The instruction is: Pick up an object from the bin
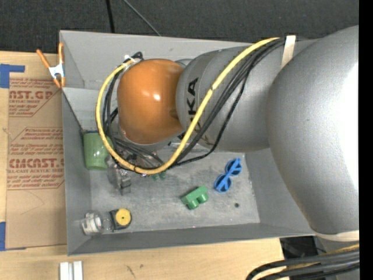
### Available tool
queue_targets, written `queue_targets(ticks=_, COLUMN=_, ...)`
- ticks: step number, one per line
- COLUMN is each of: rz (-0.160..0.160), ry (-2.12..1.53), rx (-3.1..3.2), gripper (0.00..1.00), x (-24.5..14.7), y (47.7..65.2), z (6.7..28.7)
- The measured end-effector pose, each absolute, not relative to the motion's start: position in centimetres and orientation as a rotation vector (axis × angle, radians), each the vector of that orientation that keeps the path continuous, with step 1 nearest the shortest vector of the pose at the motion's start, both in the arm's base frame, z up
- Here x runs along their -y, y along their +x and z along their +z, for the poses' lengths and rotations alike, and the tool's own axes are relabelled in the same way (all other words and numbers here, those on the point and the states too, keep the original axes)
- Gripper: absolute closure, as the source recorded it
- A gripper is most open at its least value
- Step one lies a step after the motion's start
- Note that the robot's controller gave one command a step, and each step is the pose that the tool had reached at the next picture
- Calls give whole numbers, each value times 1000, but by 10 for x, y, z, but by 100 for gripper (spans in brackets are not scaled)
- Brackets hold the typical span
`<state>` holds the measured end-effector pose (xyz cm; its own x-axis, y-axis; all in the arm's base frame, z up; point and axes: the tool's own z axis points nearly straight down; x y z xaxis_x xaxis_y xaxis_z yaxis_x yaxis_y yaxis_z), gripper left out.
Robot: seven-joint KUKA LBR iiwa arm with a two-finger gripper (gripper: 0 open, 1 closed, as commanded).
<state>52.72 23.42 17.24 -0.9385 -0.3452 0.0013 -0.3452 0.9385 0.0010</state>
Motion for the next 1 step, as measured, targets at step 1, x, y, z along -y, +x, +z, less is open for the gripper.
queue_targets(ticks=1, rz=-3, ry=553, rx=3094, gripper=0, x=-235, y=528, z=175)
